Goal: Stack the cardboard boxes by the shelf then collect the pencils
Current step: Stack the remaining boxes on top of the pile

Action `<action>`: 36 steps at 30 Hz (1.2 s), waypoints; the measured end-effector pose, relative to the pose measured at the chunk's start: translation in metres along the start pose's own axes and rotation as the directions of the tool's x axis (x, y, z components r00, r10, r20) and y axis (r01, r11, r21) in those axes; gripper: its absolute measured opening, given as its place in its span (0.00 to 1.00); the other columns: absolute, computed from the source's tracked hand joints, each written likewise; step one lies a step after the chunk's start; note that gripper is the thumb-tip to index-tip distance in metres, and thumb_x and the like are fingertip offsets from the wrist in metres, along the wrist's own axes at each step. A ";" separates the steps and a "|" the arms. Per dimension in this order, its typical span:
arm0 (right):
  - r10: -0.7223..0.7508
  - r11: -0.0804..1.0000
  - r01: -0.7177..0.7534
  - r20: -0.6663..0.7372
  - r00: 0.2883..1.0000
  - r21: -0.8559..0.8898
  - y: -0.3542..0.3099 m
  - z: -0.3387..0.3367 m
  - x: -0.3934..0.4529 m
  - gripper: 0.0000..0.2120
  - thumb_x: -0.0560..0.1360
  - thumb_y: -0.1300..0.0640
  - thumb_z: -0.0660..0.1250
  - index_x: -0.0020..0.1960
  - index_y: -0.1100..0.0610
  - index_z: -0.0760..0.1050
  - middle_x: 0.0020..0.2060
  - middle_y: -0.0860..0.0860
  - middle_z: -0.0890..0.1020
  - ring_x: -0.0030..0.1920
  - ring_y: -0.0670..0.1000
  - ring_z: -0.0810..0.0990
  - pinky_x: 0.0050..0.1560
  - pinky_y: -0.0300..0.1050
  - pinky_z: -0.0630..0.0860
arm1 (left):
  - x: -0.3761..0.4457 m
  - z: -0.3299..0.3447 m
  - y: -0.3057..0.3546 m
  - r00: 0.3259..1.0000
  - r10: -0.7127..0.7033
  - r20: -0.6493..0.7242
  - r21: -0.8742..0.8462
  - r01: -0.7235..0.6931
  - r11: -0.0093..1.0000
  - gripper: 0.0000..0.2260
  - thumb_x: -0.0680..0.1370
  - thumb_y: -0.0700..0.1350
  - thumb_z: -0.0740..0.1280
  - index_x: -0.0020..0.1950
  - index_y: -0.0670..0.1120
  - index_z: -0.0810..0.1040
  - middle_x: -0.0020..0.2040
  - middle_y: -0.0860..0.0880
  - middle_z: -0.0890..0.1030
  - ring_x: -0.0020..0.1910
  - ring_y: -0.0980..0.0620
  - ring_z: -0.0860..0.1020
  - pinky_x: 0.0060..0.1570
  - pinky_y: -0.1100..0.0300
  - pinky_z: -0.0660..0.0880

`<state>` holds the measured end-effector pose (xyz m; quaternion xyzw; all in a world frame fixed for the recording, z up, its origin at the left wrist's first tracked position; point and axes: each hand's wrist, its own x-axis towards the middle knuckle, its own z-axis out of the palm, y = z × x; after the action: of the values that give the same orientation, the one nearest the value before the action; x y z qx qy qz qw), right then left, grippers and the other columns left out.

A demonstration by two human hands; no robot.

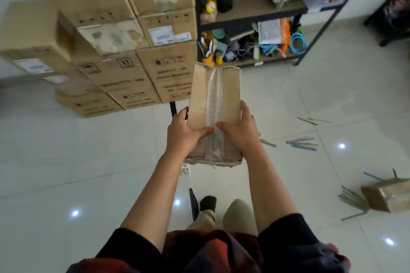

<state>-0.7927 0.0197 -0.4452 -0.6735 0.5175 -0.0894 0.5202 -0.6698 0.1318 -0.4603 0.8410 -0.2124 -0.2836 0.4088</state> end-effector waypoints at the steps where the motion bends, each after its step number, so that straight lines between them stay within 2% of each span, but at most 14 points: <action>1: -0.017 1.000 0.017 0.021 1.000 -0.020 -0.008 0.006 0.002 0.45 0.71 0.53 0.74 0.79 0.48 0.52 0.68 0.56 0.67 0.68 0.56 0.68 0.66 0.49 0.66 | 0.001 -0.008 0.000 1.000 -0.006 -0.021 -0.018 0.006 1.000 0.37 0.61 0.57 0.80 0.67 0.50 0.73 0.59 0.50 0.78 0.56 0.50 0.78 0.56 0.51 0.77; 4: -0.078 0.994 0.084 0.094 0.993 -0.063 -0.034 0.029 0.014 0.44 0.71 0.54 0.74 0.79 0.48 0.52 0.68 0.55 0.68 0.67 0.56 0.68 0.64 0.50 0.67 | 0.007 -0.035 -0.006 0.994 -0.043 -0.099 -0.076 0.035 0.996 0.33 0.63 0.55 0.80 0.64 0.51 0.74 0.57 0.49 0.78 0.55 0.49 0.78 0.55 0.51 0.77; 8: -0.122 0.987 0.139 0.181 0.976 -0.081 -0.066 0.056 0.030 0.44 0.71 0.53 0.73 0.79 0.47 0.52 0.68 0.54 0.67 0.67 0.56 0.69 0.62 0.50 0.69 | 0.018 -0.065 -0.011 0.981 -0.085 -0.176 -0.127 0.063 0.990 0.37 0.61 0.57 0.79 0.68 0.50 0.73 0.59 0.50 0.78 0.56 0.49 0.78 0.56 0.49 0.78; 11: -0.170 0.974 0.201 0.252 0.953 -0.101 -0.097 0.080 0.048 0.44 0.71 0.52 0.73 0.79 0.47 0.51 0.68 0.53 0.67 0.67 0.56 0.69 0.61 0.49 0.70 | 0.038 -0.093 -0.011 0.959 -0.141 -0.245 -0.190 0.095 0.977 0.31 0.64 0.51 0.81 0.64 0.50 0.75 0.56 0.52 0.79 0.54 0.50 0.79 0.55 0.51 0.78; 15: -0.238 0.957 0.278 0.318 0.918 -0.086 -0.142 0.102 0.082 0.42 0.72 0.53 0.73 0.79 0.48 0.54 0.71 0.53 0.66 0.69 0.55 0.67 0.64 0.48 0.68 | 0.076 -0.124 0.001 0.935 -0.193 -0.297 -0.255 0.118 0.960 0.26 0.68 0.48 0.79 0.63 0.51 0.75 0.51 0.55 0.79 0.50 0.53 0.78 0.48 0.60 0.74; 19: -0.266 0.943 0.319 0.358 0.895 -0.096 -0.178 0.120 0.108 0.41 0.71 0.52 0.74 0.78 0.48 0.56 0.71 0.51 0.67 0.70 0.55 0.66 0.69 0.51 0.67 | 0.103 -0.144 0.010 0.899 -0.261 -0.352 -0.296 0.157 0.942 0.21 0.72 0.50 0.75 0.63 0.51 0.75 0.51 0.55 0.78 0.49 0.52 0.77 0.49 0.59 0.73; 22: -0.292 0.930 0.355 0.396 0.870 -0.093 -0.199 0.134 0.120 0.38 0.71 0.53 0.73 0.76 0.48 0.60 0.65 0.50 0.71 0.67 0.54 0.68 0.63 0.50 0.69 | 0.116 -0.159 0.011 0.866 -0.296 -0.403 -0.323 0.168 0.931 0.21 0.73 0.50 0.74 0.64 0.51 0.75 0.47 0.57 0.77 0.50 0.51 0.78 0.52 0.56 0.75; 27: -0.302 0.908 0.400 0.467 0.831 -0.124 -0.218 0.165 0.123 0.34 0.71 0.52 0.73 0.73 0.48 0.63 0.64 0.49 0.73 0.63 0.53 0.71 0.62 0.50 0.70 | 0.121 -0.181 -0.003 0.832 -0.347 -0.433 -0.375 0.183 0.909 0.21 0.75 0.50 0.72 0.66 0.50 0.73 0.51 0.54 0.76 0.51 0.51 0.77 0.52 0.57 0.74; 33: -0.314 0.878 0.458 0.552 0.773 -0.141 -0.248 0.223 0.122 0.31 0.73 0.53 0.71 0.73 0.48 0.62 0.63 0.50 0.73 0.62 0.53 0.72 0.58 0.48 0.69 | 0.131 -0.230 -0.031 0.792 -0.405 -0.457 -0.440 0.195 0.877 0.23 0.77 0.54 0.69 0.69 0.50 0.72 0.58 0.53 0.77 0.55 0.50 0.78 0.57 0.50 0.77; 36: -0.293 0.876 0.451 0.557 0.777 -0.169 -0.263 0.262 0.121 0.32 0.74 0.54 0.70 0.73 0.47 0.61 0.64 0.50 0.73 0.63 0.53 0.72 0.60 0.49 0.69 | 0.142 -0.265 -0.050 0.800 -0.399 -0.449 -0.464 0.173 0.869 0.20 0.78 0.55 0.67 0.68 0.51 0.73 0.59 0.53 0.77 0.51 0.55 0.77 0.53 0.55 0.76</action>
<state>-0.4071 0.0637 -0.4029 -0.8314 0.2213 0.0698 0.5050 -0.3854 0.2271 -0.4099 0.8067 0.1040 -0.1367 0.5655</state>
